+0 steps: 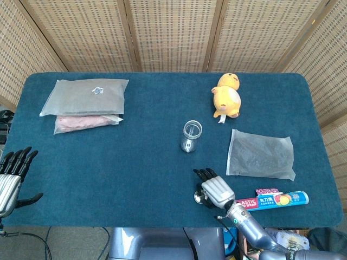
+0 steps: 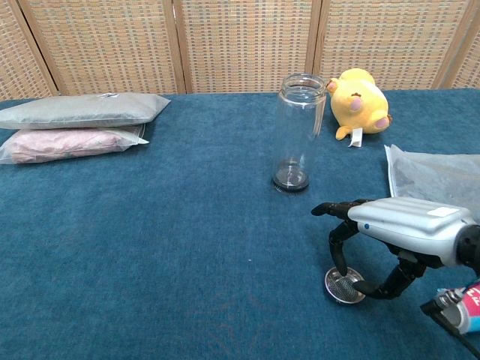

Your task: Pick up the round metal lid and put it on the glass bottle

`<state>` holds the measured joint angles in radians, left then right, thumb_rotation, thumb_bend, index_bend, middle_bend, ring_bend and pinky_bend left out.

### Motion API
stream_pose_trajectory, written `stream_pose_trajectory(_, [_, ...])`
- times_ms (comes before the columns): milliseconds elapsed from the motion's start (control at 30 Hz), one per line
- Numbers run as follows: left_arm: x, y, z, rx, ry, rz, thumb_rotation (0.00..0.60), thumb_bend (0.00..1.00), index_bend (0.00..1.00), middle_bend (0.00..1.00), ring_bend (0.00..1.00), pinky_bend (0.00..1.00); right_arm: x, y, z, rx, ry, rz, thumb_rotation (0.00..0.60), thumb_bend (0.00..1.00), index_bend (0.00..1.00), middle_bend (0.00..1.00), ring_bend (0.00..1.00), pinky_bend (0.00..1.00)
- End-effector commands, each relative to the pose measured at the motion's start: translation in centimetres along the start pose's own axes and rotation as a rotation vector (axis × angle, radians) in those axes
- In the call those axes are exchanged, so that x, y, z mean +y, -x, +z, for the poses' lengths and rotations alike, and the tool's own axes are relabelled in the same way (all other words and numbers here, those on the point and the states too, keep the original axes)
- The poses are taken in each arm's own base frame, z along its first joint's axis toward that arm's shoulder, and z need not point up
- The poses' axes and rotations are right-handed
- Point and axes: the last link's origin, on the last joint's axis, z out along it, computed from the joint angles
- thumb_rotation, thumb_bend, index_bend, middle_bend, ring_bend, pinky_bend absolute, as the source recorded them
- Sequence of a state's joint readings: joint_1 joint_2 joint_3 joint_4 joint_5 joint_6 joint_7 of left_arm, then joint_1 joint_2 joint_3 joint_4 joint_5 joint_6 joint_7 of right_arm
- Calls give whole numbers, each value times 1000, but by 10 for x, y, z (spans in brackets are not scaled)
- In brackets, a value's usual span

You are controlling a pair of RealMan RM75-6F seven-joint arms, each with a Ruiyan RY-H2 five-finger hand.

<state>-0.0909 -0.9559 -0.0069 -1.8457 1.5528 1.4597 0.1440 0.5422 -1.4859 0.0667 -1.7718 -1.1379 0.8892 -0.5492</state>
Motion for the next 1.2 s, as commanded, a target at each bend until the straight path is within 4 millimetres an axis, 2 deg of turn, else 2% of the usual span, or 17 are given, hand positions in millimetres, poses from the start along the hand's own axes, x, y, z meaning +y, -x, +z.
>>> stream_pose_trajectory(33, [0,0,0,0,-2,-1,600,21,0,0,0,0,-2,2,2,0,2,12,600,541,532,0,0,0])
stream_pose_trajectory(467, [-1,0,1,1,-5,-1,600,21,0,0,0,0,-2,7,8,6,3,19,600,541,539,0,0,0])
stream_pose_trajectory(933, [-3,0,1,3,-9,-2,600,20,0,0,0,0,-3,11,11,22,5,21,600,640,641,0,0,0])
stream_pose_trajectory(1200, [-3,0,1,3,-9,-2,600,20,0,0,0,0,-5,7,5,34,-12,45,600,649,671,0,0,0])
